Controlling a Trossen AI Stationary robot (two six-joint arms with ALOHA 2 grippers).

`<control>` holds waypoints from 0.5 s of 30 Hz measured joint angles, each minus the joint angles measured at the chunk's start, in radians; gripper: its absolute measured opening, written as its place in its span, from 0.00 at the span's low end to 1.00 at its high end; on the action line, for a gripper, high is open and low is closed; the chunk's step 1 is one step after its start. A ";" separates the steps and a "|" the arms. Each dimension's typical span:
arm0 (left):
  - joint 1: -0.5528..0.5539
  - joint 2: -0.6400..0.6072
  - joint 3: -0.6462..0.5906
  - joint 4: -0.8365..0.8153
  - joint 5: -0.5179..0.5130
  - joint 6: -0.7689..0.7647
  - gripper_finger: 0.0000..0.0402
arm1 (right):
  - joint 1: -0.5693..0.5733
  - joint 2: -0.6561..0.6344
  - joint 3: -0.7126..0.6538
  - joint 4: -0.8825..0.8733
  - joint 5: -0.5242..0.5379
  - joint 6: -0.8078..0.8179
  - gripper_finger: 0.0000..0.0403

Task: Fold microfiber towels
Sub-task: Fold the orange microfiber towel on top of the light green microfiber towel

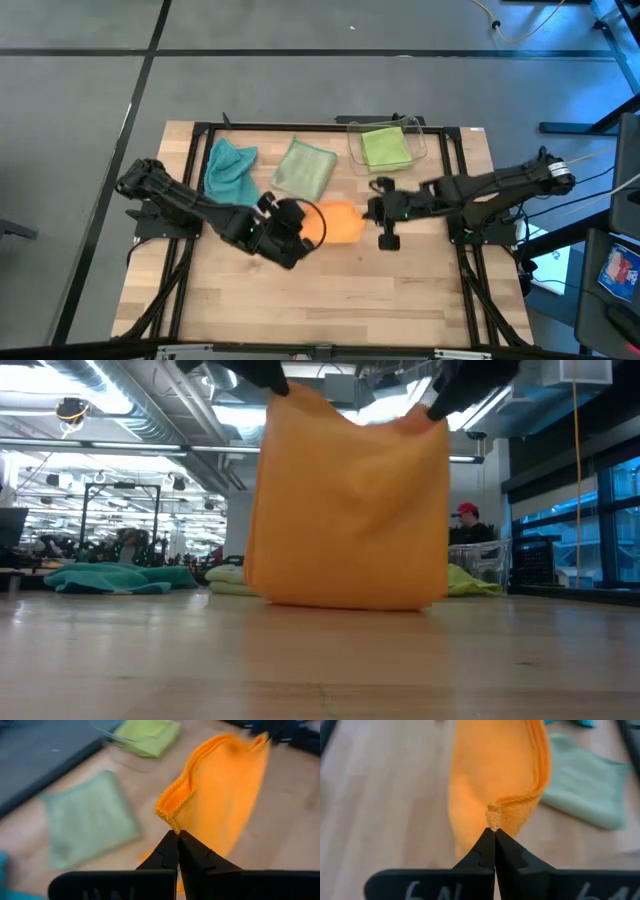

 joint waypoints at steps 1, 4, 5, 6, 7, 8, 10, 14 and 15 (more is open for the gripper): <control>-0.014 0.000 -0.022 0.049 0.008 -0.003 0.00 | 0.023 0.000 -0.025 0.033 -0.001 0.023 0.00; -0.049 0.012 -0.085 0.211 0.046 0.001 0.00 | 0.093 0.000 -0.107 0.157 -0.004 0.075 0.00; -0.060 0.016 -0.106 0.255 0.056 0.001 0.00 | 0.115 0.000 -0.134 0.199 -0.004 0.091 0.00; -0.068 0.025 -0.122 0.306 0.059 0.001 0.00 | 0.133 0.000 -0.161 0.243 -0.004 0.104 0.00; -0.075 0.036 -0.136 0.350 0.063 0.001 0.00 | 0.149 0.000 -0.187 0.283 -0.003 0.121 0.00; -0.082 0.046 -0.151 0.366 0.066 0.001 0.00 | 0.161 0.000 -0.213 0.314 -0.004 0.137 0.00; -0.090 0.075 -0.165 0.397 0.070 -0.012 0.00 | 0.179 0.006 -0.260 0.377 -0.003 0.179 0.00; -0.090 0.146 -0.166 0.430 0.096 -0.053 0.00 | 0.188 0.028 -0.338 0.446 -0.003 0.257 0.00; -0.089 0.165 -0.167 0.431 0.107 -0.056 0.00 | 0.188 0.035 -0.351 0.445 -0.001 0.271 0.00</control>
